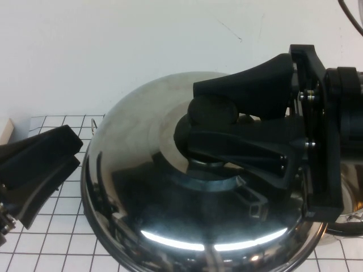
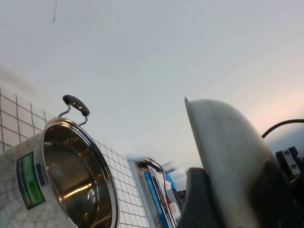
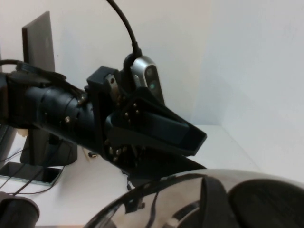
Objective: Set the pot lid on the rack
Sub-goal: Hand over the pot lid
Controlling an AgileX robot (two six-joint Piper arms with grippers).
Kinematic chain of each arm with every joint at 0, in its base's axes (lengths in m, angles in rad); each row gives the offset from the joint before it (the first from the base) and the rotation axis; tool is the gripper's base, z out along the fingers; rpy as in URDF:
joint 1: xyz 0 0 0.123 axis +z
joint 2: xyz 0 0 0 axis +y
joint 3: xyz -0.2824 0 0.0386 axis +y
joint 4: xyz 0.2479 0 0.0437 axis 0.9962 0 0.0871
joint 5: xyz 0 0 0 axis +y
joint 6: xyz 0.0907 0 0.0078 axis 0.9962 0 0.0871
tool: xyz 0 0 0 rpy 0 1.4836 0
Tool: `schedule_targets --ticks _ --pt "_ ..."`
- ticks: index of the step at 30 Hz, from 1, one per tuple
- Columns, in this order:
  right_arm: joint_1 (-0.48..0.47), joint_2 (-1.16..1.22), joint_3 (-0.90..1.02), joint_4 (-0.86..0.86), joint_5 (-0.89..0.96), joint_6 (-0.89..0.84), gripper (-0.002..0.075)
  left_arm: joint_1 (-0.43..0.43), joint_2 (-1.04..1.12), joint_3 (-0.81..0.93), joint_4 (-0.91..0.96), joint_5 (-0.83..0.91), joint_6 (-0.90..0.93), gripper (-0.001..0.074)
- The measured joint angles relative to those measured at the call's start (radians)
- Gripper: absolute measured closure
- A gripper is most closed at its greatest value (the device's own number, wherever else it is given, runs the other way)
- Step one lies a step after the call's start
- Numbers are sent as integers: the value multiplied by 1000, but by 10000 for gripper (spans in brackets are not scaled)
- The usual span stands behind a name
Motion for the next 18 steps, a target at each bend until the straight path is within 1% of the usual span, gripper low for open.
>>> schedule_targets --ticks 8,13,18 --pt "0 0 -2 0 -14 -7 374 0 0 0 -2 29 -2 328" --pt "0 2 -17 -1 -14 -7 374 0 0 0 -2 45 -66 329" --pt "0 5 -36 -1 -7 -7 374 0 0 0 -2 45 -84 329"
